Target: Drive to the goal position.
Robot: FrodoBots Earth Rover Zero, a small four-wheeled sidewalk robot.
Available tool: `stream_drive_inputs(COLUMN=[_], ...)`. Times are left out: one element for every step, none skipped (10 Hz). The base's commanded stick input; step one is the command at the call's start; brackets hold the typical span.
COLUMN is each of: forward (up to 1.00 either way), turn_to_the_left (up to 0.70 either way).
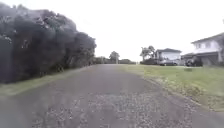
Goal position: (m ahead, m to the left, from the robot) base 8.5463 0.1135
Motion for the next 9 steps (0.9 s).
stream_drive_inputs(forward=[0.85, 0.85, 0.85, 0.85, 0.85, 0.85, 0.85, 0.85, 0.85], turn_to_the_left=[0.00, 0.00, 0.00, 0.00, 0.00, 0.00, 0.00, 0.00, 0.00])
